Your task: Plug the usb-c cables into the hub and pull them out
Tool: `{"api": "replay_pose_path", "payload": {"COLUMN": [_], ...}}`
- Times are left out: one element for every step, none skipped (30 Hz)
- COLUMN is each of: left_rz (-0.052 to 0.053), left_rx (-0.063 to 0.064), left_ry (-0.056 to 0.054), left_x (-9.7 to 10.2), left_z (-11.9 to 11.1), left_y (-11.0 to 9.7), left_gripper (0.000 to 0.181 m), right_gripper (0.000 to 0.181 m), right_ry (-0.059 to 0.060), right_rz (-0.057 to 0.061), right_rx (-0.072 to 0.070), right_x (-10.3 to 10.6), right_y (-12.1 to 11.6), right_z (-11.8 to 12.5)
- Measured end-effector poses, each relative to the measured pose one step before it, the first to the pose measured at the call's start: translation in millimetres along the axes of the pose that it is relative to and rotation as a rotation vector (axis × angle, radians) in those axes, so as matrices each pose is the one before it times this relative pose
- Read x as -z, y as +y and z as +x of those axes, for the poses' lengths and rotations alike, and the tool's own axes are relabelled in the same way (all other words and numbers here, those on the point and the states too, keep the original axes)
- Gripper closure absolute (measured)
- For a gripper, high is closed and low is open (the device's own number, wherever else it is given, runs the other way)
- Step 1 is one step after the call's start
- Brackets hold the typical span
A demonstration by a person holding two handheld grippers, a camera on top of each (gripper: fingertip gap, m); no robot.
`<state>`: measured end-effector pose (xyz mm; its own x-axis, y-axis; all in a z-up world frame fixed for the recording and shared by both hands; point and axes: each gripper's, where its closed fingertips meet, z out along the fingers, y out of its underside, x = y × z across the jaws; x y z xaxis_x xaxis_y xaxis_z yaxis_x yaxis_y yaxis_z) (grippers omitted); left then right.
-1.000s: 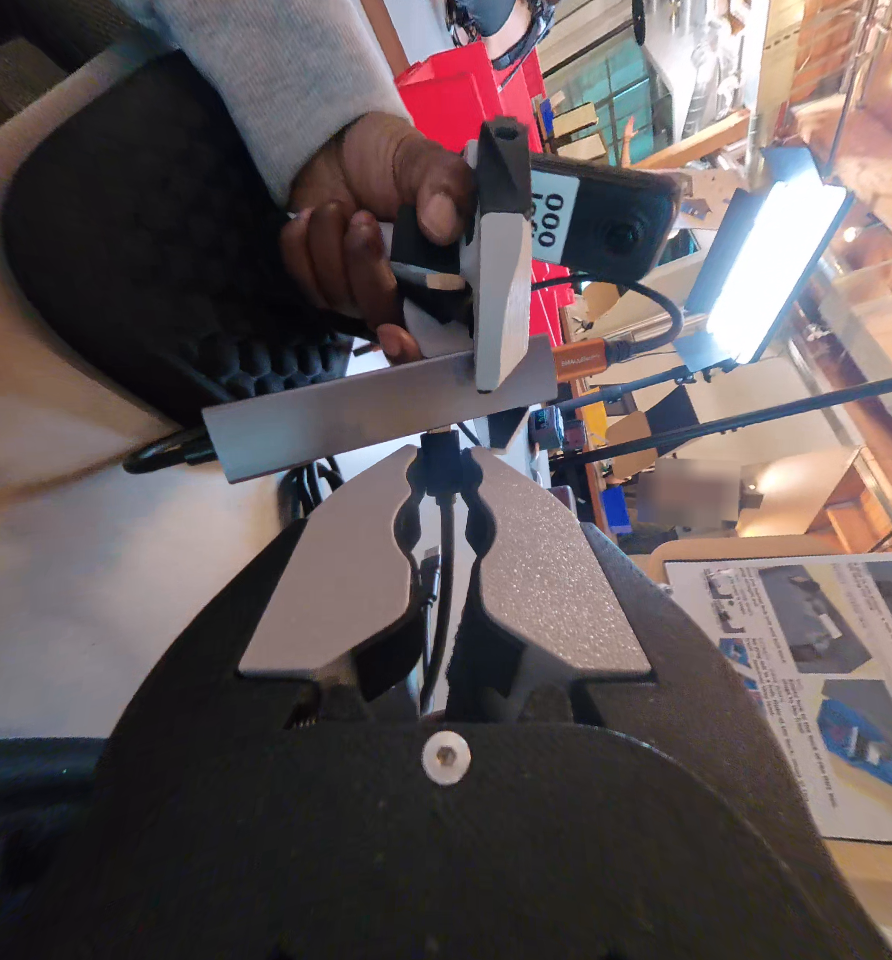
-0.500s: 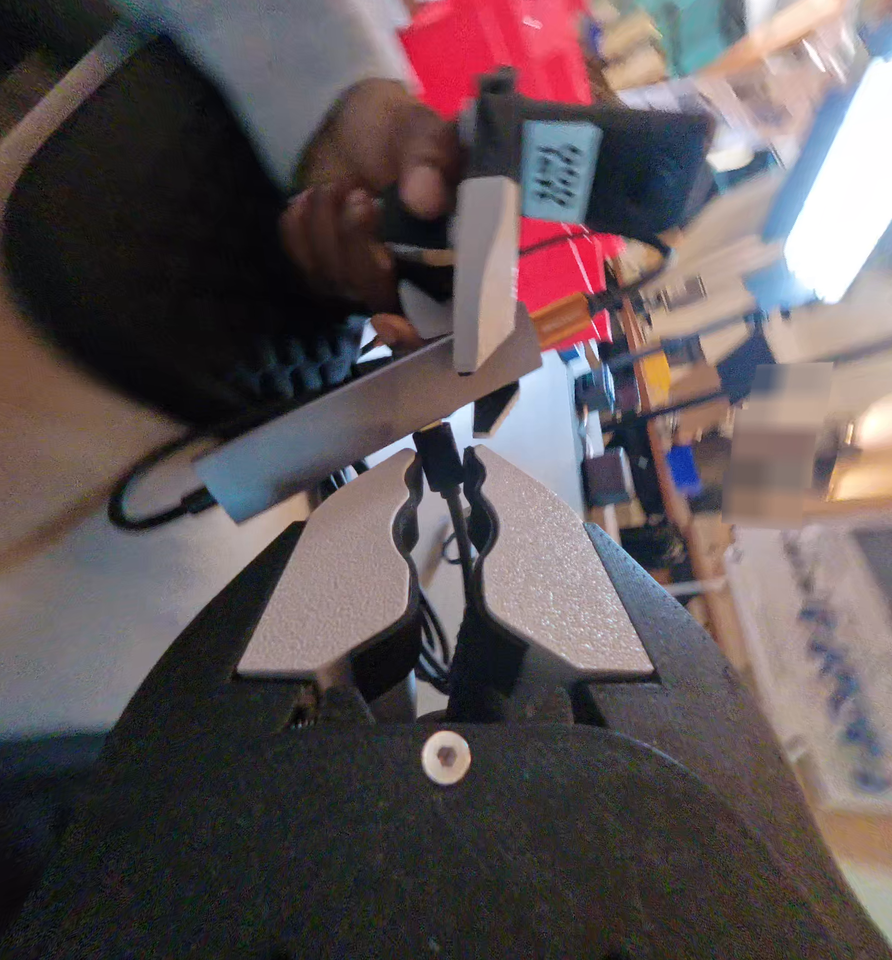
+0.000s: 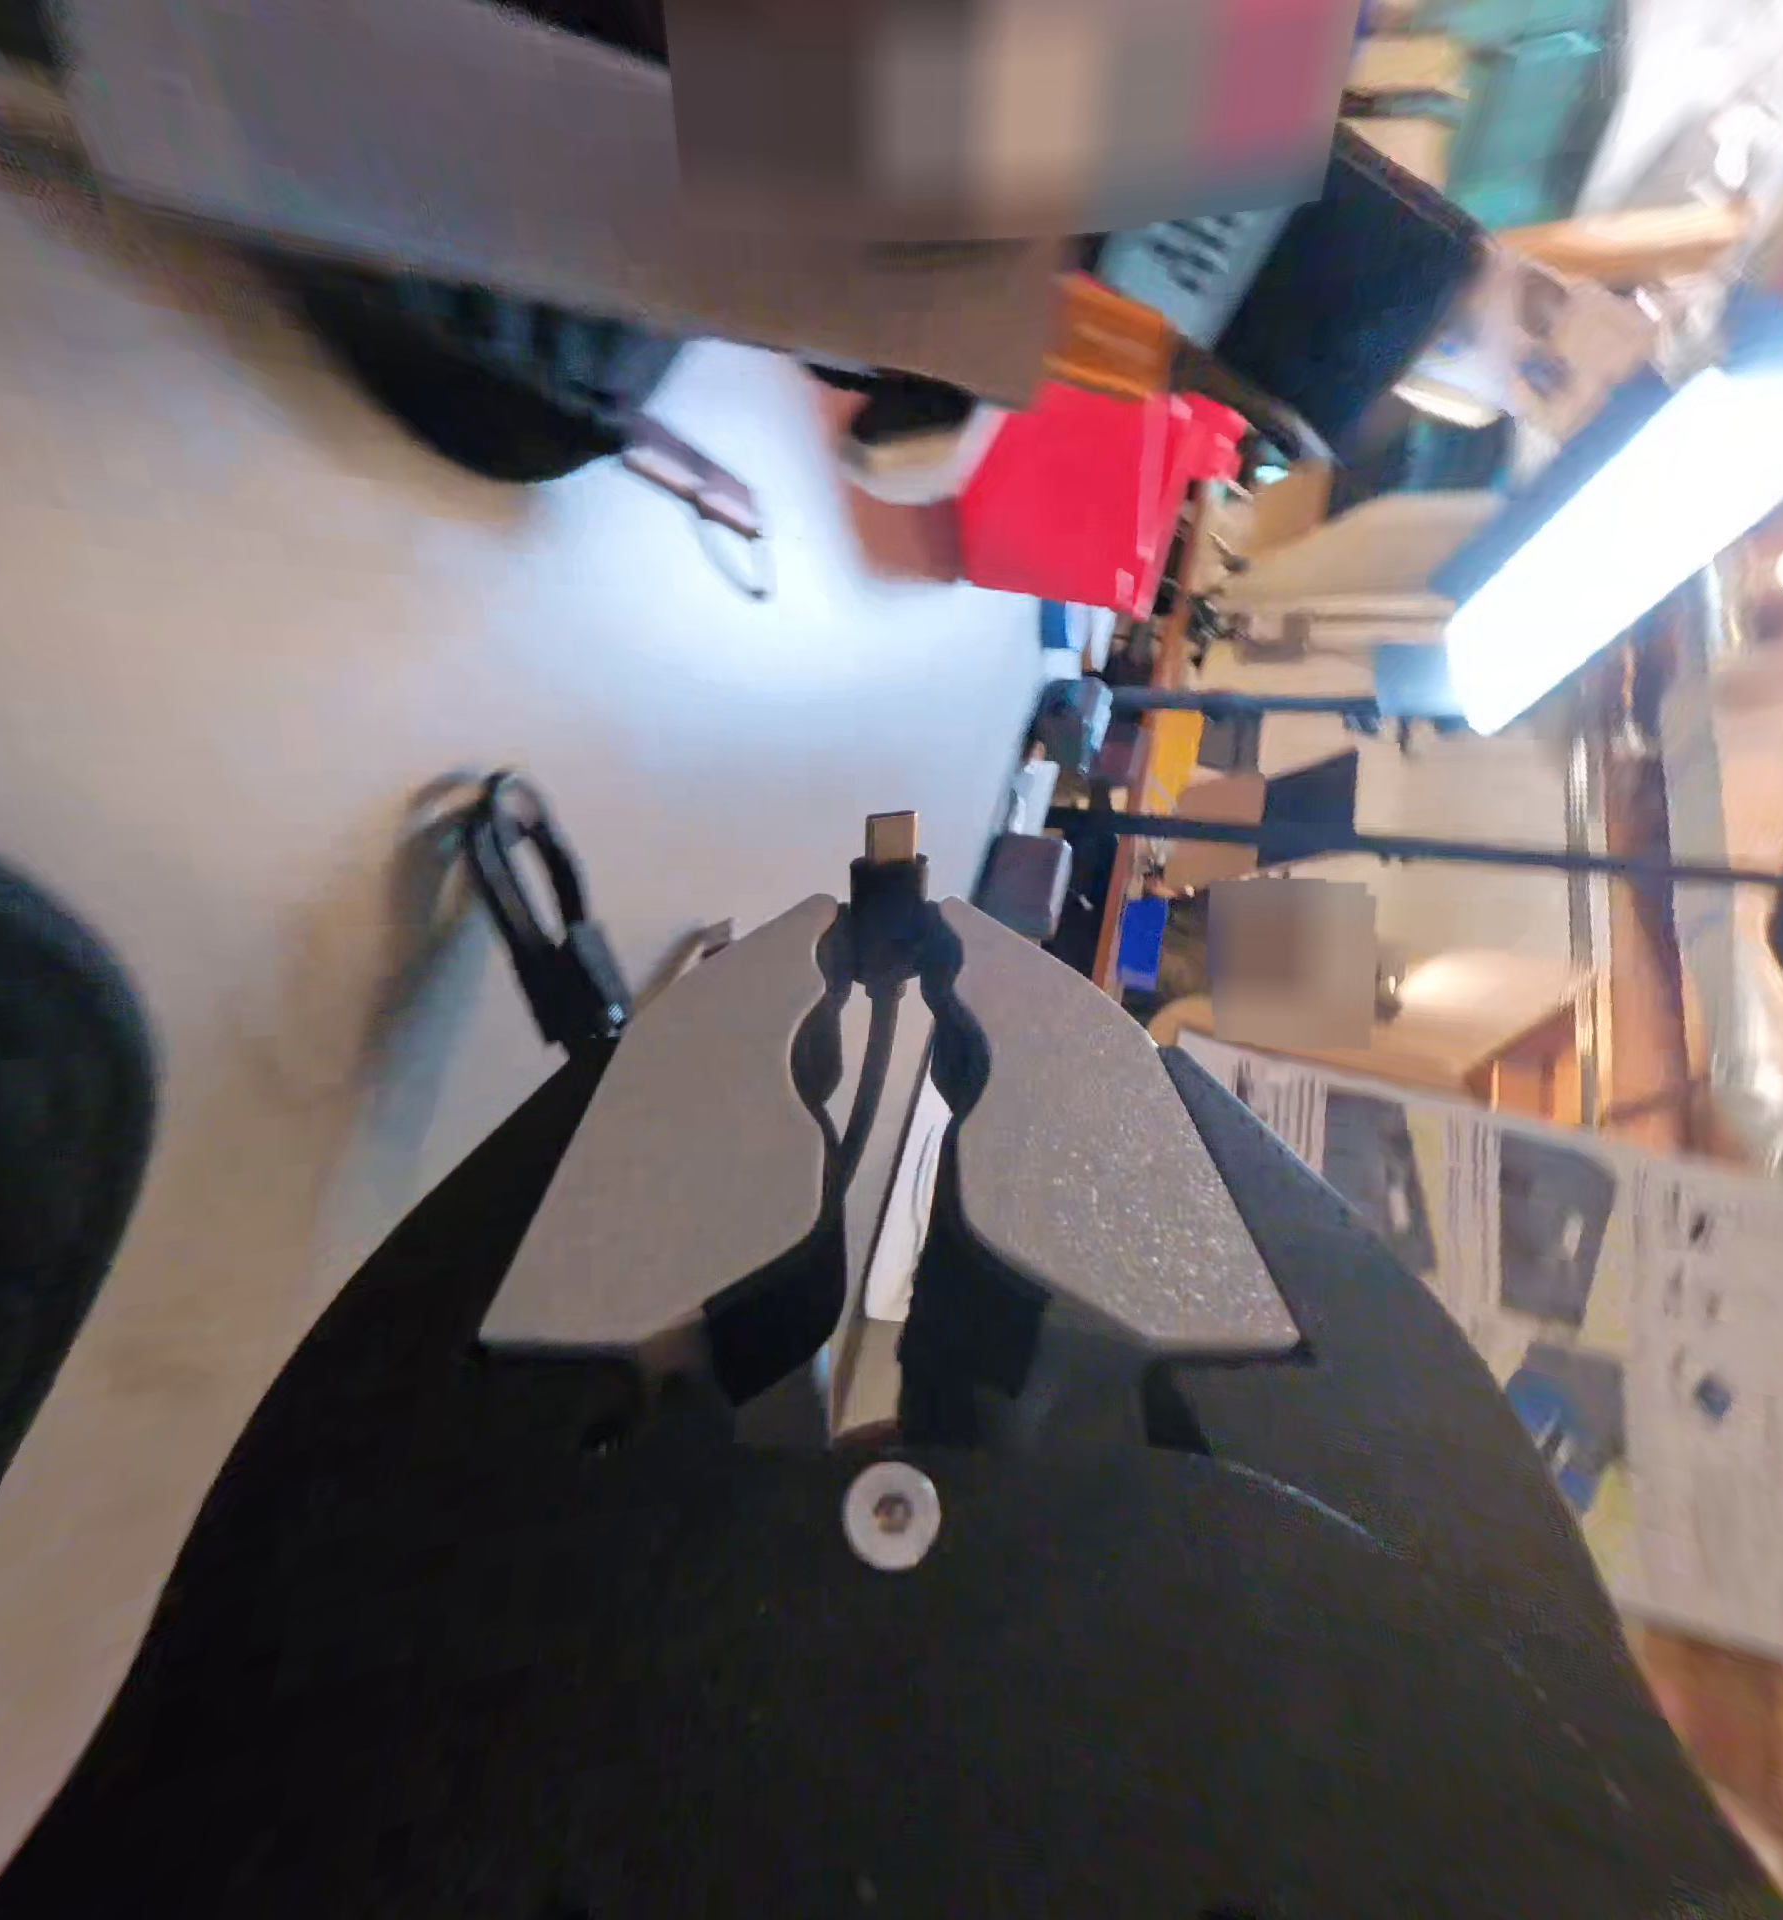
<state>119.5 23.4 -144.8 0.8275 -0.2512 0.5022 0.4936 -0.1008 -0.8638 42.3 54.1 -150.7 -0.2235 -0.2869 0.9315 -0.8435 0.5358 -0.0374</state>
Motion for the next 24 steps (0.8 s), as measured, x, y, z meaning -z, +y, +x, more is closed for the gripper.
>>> {"api": "replay_pose_path", "payload": {"left_rz": [0.0506, 0.0474, 0.0375, 0.0324, 0.025, 0.0175, 0.0086, 0.0043, 0.0031, 0.0032, 0.005, 0.0076, 0.0077, 0.0061, 0.0042, 0.0007, -0.0031, -0.0051, -0.0071, -0.0075, -0.0044, 0.0, 0.0028, 0.0028], "left_rx": [-0.0158, -0.0157, -0.0138, -0.0163, -0.0154, -0.0136, -0.0135, -0.013, -0.0114, -0.0103, -0.0086, -0.007, -0.0048, -0.0036, -0.0026, -0.0004, 0.0011, 0.0022, 0.0047, 0.0054, 0.0033, 0.0002, -0.0014, -0.0061], "left_ry": [-0.0173, -0.0207, -0.0114, -0.0149, -0.0231, -0.0201, -0.0094, -0.0085, -0.0118, -0.0112, -0.0099, -0.0061, -0.0017, 0.0019, 0.003, 0.0005, -0.0016, -0.0028, -0.0066, -0.0072, 0.0006, 0.0028, 0.002, 0.01], "left_x": [3.59, 3.48, 3.05, 2.55, 2.11, 1.5, 1.01, 0.55, 0.35, 0.43, 0.63, 0.71, 0.74, 0.65, 0.39, 0.05, -0.17, -0.51, -0.65, -0.62, -0.54, 0.02, 0.3, 0.36], "left_z": [-0.96, -1.27, -0.07, -0.44, -1.64, -1.36, 0.09, 0.11, -0.47, -0.63, -0.54, -0.22, 0.23, 0.54, 0.62, 0.05, -0.25, -0.55, -1.2, -1.4, -0.27, 0.25, 0.37, 1.72], "left_y": [-6.09, -5.66, -4.67, -4.28, -3.39, -2.27, -1.12, -0.5, -0.55, -0.41, -0.69, -0.88, -0.81, -0.78, -0.51, -0.11, 0.44, 0.71, 0.98, 0.94, 0.7, 0.05, -0.36, -0.32], "left_gripper": [0.159, 0.159, 0.159, 0.159, 0.159, 0.159, 0.159, 0.158, 0.159, 0.159, 0.158, 0.158, 0.158, 0.159, 0.158, 0.158, 0.158, 0.159, 0.159, 0.159, 0.161, 0.165, 0.167, 0.17], "right_gripper": [0.169, 0.169, 0.169, 0.169, 0.169, 0.169, 0.169, 0.169, 0.169, 0.169, 0.169, 0.169, 0.169, 0.169, 0.169, 0.169, 0.169, 0.17, 0.169, 0.169, 0.169, 0.169, 0.169, 0.169], "right_ry": [0.0535, 0.0538, 0.0571, 0.0607, 0.058, 0.0561, 0.0524, 0.0516, 0.0488, 0.0468, 0.0409, 0.0285, 0.0244, 0.0271, 0.0184, 0.0191, 0.0154, 0.0106, 0.0117, 0.0072, 0.0012, 0.0069, 0.0091, 0.0123], "right_rz": [0.0056, 0.0, -0.0058, -0.0003, 0.0062, 0.01, 0.0093, 0.0077, 0.0011, -0.0099, -0.018, -0.03, -0.0422, -0.0403, -0.0327, -0.0308, -0.0328, -0.0315, -0.027, -0.0259, -0.033, -0.0434, -0.0481, -0.046], "right_rx": [-0.0816, -0.0714, -0.0643, -0.0612, -0.0613, -0.0552, -0.0425, -0.0271, -0.0137, -0.0078, -0.0044, -0.0063, -0.0125, -0.0123, -0.011, -0.0152, -0.0213, -0.0216, -0.0159, -0.0125, -0.0109, -0.0093, -0.0079, -0.0053], "right_x": [3.83, 4.42, 4.57, 4.96, 5.26, 4.95, 4.43, 3.93, 3.47, 3.24, 3.37, 3.51, 4.31, 5.5, 6.32, 6.95, 6.96, 6.9, 6.65, 6.15, 5.35, 4.95, 4.74, 4.46], "right_y": [4.74, 5.8, 6.54, 5.26, 3.16, 0.92, -0.85, -2.52, -3.2, -2.99, -2.47, -0.77, 1.71, 2.76, 3.49, 4.77, 6.54, 7.63, 8.23, 9.09, 10.82, 12.74, 13.9, 14.08], "right_z": [11.78, 12.93, 15.22, 18.23, 20.53, 22.41, 23.27, 23.76, 23.4, 23.32, 22.21, 20.15, 18.72, 17.54, 14.6, 13.13, 11.56, 9.85, 9.0, 7.76, 6.12, 6.19, 5.76, 5.22]}}
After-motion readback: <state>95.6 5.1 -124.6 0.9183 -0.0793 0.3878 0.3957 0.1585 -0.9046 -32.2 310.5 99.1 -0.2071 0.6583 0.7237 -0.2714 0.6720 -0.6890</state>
